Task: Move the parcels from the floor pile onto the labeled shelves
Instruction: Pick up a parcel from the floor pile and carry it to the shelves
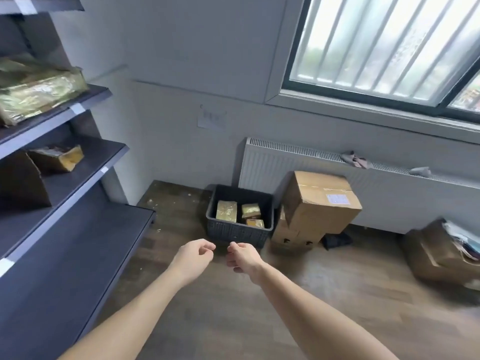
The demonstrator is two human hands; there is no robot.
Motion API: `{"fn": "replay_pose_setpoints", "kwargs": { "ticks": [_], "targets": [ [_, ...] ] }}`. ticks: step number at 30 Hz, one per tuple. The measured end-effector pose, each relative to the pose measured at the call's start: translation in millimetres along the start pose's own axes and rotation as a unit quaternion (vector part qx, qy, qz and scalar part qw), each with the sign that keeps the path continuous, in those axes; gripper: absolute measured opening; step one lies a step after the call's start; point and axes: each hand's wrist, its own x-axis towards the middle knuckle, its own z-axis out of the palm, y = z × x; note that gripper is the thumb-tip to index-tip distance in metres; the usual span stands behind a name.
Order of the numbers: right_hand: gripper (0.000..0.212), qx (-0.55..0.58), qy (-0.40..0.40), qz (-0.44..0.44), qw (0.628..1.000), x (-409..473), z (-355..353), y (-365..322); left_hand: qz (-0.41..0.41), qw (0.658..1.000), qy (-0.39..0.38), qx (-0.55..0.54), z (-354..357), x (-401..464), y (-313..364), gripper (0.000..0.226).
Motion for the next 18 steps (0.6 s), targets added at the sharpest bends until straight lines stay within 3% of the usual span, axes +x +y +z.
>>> {"fn": "replay_pose_setpoints", "kwargs": {
  "ticks": [9,12,18],
  "targets": [
    [0.016,0.049,0.010,0.030,0.998,87,-87,-5,-0.023,0.999,-0.030,-0.002,47,125,32,0.019],
    [0.014,0.049,-0.006,0.037,0.998,132,-108,-20,-0.039,0.998,-0.040,-0.017,56,192,33,0.018],
    [0.021,0.032,0.039,0.080,0.996,269,-166,-43,-0.049,0.994,-0.084,-0.048,72,361,53,0.016]
  ]
}}
